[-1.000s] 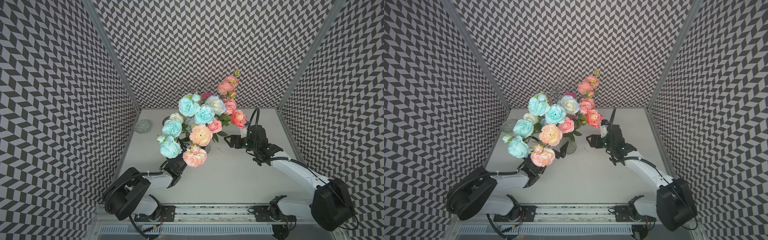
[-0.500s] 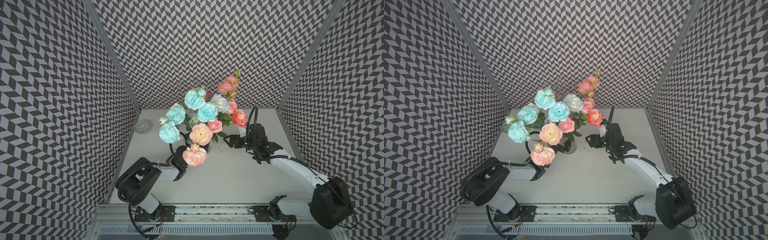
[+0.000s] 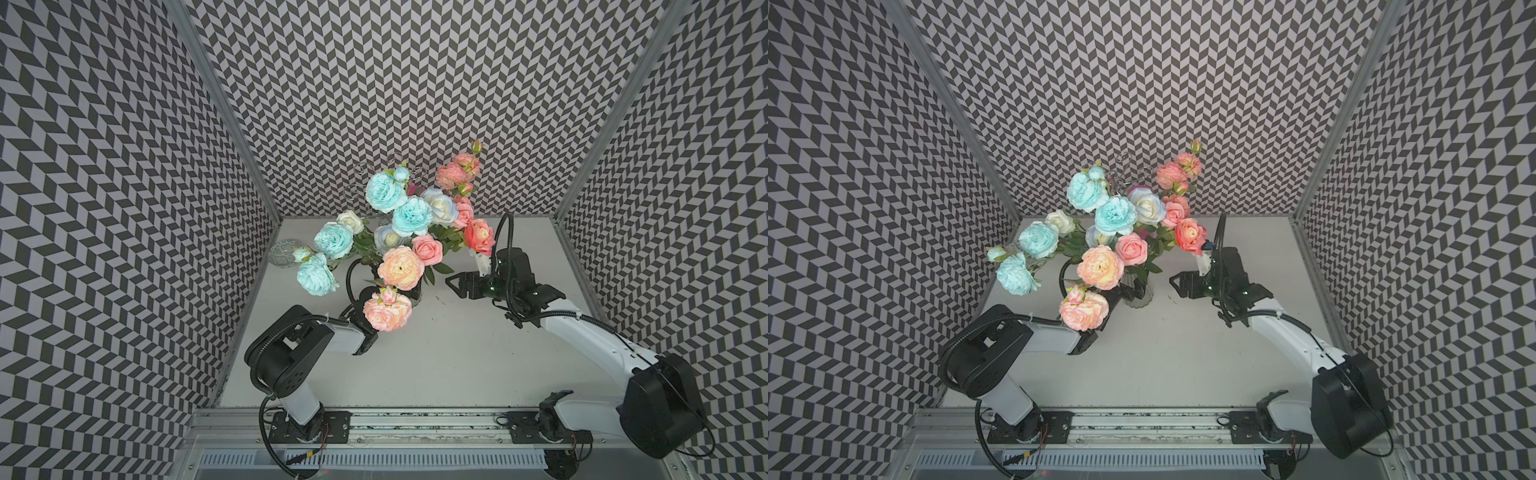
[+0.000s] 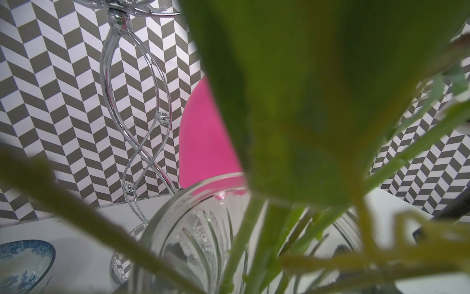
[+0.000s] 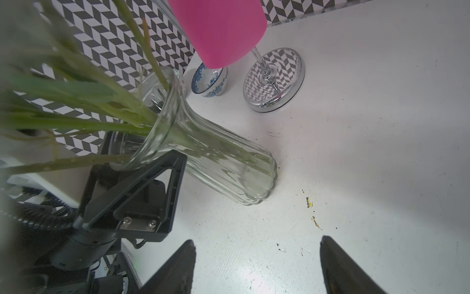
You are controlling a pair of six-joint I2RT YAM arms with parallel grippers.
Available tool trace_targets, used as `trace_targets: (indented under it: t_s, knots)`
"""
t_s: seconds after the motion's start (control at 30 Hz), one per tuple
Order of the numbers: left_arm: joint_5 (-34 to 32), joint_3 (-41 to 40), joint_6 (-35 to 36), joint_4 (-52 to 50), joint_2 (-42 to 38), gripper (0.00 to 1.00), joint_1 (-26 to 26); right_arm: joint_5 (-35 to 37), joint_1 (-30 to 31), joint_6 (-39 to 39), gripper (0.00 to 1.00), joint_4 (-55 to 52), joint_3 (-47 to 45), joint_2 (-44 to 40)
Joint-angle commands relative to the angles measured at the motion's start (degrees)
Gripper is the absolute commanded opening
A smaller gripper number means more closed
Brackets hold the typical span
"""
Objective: Pick out pink flowers from the vase
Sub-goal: Pick up the vase from the center of the board.
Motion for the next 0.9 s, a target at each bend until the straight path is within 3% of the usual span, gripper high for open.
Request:
trace_targets:
  t_s: [0.0,0.2,0.53,0.87]
  knots:
    - [-0.74,1.17,-1.63,1.0,0.67,1.0,0.33,-1.94,0.53,-1.77,0.74,2.26,0.9,-2.65]
    - [-1.99,1.49,-2.81,0.88,2.03,1.0,0.47,-2.89,3.39,-4.74,0.65,4.05,-0.05,-7.15]
    - [-0.93,3.07,-4.88,-3.05,2.36,0.99,0.6,-4.28,8.6,-7.42,0.41,10.8,-3.5,-12.46]
    - [-1.88,4.75,-6.51,-5.45,3.7,0.98,0.87,0.4,12.94,-8.25,0.35,14.67,-1.91,-12.16]
